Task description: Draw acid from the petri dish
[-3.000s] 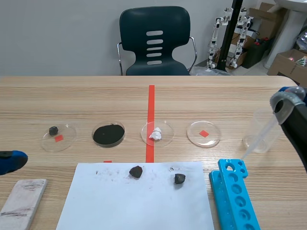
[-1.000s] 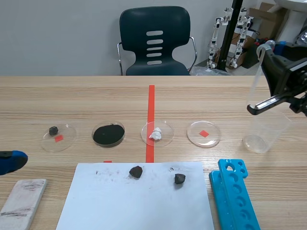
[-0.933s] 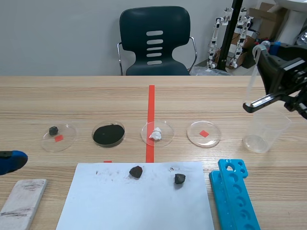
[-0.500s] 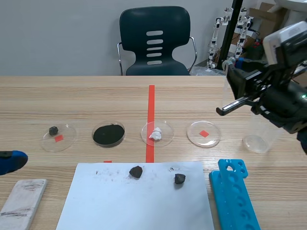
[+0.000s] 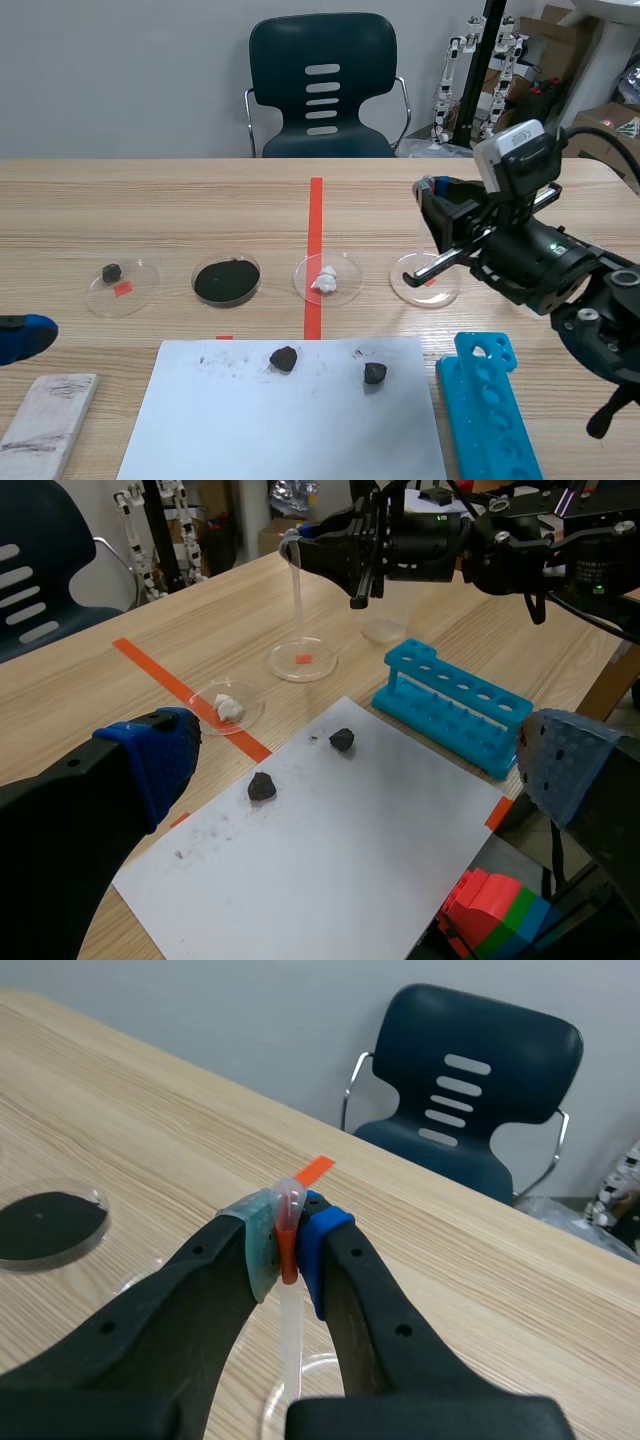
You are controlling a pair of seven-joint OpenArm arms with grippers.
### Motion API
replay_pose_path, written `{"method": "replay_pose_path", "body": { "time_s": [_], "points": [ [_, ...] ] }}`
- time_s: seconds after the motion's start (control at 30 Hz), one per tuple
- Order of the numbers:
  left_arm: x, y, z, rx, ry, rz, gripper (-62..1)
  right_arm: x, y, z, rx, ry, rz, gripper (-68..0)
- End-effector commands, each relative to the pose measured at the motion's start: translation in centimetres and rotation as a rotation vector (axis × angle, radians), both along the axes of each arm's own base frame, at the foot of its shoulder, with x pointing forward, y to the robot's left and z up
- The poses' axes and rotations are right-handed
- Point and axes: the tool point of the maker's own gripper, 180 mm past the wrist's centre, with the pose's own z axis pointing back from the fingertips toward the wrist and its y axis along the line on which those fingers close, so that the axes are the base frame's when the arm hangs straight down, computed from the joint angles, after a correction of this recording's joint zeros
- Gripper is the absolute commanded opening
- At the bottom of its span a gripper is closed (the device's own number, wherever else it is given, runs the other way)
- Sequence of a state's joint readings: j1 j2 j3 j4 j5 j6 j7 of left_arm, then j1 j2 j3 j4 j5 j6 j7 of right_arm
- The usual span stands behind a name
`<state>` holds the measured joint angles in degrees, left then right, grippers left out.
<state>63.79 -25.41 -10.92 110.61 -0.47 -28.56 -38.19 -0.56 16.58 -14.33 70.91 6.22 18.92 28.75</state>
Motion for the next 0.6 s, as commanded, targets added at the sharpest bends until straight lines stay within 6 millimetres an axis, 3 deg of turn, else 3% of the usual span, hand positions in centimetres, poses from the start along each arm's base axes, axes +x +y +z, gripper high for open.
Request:
{"method": "replay_pose_path", "body": {
  "time_s": [0.0,0.37,0.57],
  "points": [
    [0.3,0.1,0.7,-0.019,-0.023,0.008,1.4,0.5,-0.5,1.2,0.023,-0.044,-0.011,-66.7],
    [0.3,0.1,0.7,-0.019,-0.023,0.008,1.4,1.0,-2.9,0.7,-0.017,-0.073,-0.115,-66.6],
    [0.3,0.1,0.7,-0.019,-0.023,0.008,1.4,1.0,-3.2,0.4,-0.023,-0.066,-0.118,-66.7]
  ]
}}
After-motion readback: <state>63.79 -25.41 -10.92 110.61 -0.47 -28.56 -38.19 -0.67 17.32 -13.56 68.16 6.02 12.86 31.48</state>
